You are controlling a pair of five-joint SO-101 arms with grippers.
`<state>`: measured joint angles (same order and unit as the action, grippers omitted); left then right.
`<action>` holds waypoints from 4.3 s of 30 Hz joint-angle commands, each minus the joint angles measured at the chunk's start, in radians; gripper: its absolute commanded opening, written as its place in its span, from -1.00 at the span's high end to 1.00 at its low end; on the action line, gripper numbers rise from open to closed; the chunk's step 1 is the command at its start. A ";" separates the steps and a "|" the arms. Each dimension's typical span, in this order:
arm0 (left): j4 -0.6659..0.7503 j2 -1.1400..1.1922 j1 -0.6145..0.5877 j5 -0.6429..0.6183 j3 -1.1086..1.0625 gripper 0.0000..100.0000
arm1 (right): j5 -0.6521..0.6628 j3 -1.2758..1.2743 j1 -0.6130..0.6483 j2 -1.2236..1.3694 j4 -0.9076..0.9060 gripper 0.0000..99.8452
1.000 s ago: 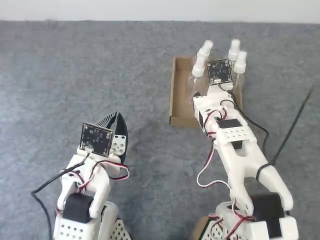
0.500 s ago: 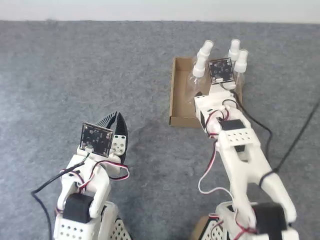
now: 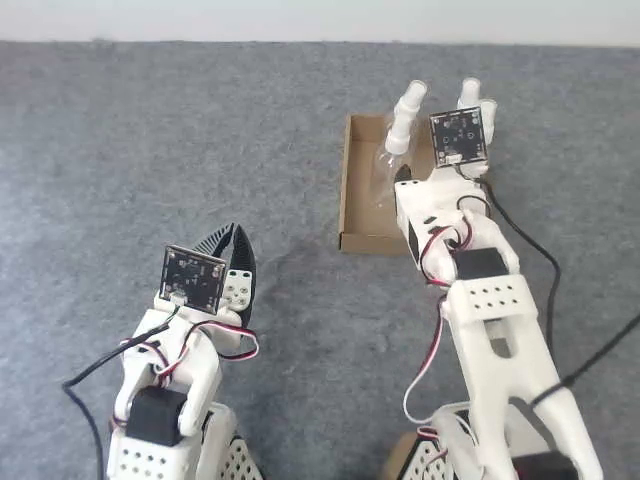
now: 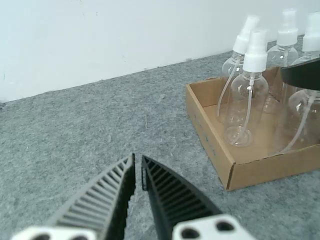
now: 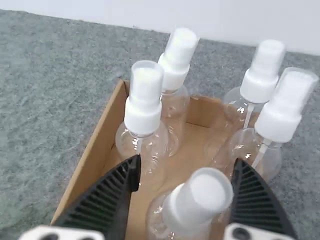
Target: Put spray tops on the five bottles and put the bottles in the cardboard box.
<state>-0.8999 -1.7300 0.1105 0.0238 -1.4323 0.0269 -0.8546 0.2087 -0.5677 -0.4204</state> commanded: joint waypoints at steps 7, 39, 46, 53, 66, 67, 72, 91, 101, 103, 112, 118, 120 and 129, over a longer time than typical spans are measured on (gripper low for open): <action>0.028 -0.011 -0.005 -0.002 0.007 0.97 | 0.011 0.054 0.005 -0.303 -0.226 0.51; -0.002 -0.011 -0.393 0.101 0.001 0.97 | 0.229 -0.681 -0.344 -1.257 -0.593 0.98; -0.002 -0.012 -0.393 0.103 -0.120 0.97 | 0.219 -0.832 -0.380 -1.244 -0.539 0.99; 0.100 -0.003 -0.388 0.104 -0.262 0.97 | 0.183 -0.830 -0.378 -1.244 -0.552 0.99; -0.207 -0.002 -0.353 0.107 -0.259 0.98 | 0.009 -0.829 -0.240 -1.247 -0.883 0.99; -0.229 -0.002 -0.377 0.107 -0.259 0.98 | 0.009 -0.829 -0.240 -1.247 -0.883 0.99; -0.244 -0.008 -0.477 0.103 -0.259 0.97 | 0.009 -0.829 -0.240 -1.247 -0.883 0.99; -0.244 -0.008 -0.483 0.103 -0.259 0.97 | 0.009 -0.829 -0.240 -1.247 -0.883 0.99; -0.244 -0.008 -0.483 0.103 -0.259 0.97 | 0.009 -0.829 -0.240 -1.247 -0.883 0.99; -0.244 -0.008 -0.483 0.103 -0.259 0.97 | 0.009 -0.829 -0.240 -1.247 -0.883 0.99; -0.244 -0.008 -0.483 0.103 -0.259 0.97 | 0.009 -0.829 -0.239 -1.247 -0.883 0.99; -0.244 -0.008 -0.483 0.103 -0.259 0.97 | 0.009 -0.829 -0.239 -1.247 -0.883 0.99; -0.244 -0.008 -0.483 0.103 -0.259 0.97 | 0.009 -0.829 -0.239 -1.247 -0.883 0.99; -0.244 -0.008 -0.483 0.103 -0.259 0.97 | 0.009 -0.829 -0.239 -1.247 -0.883 0.99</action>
<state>-1.1377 -1.7285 -0.3667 0.1204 -1.6962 0.0483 -1.6602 -0.0353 -1.8013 -1.2965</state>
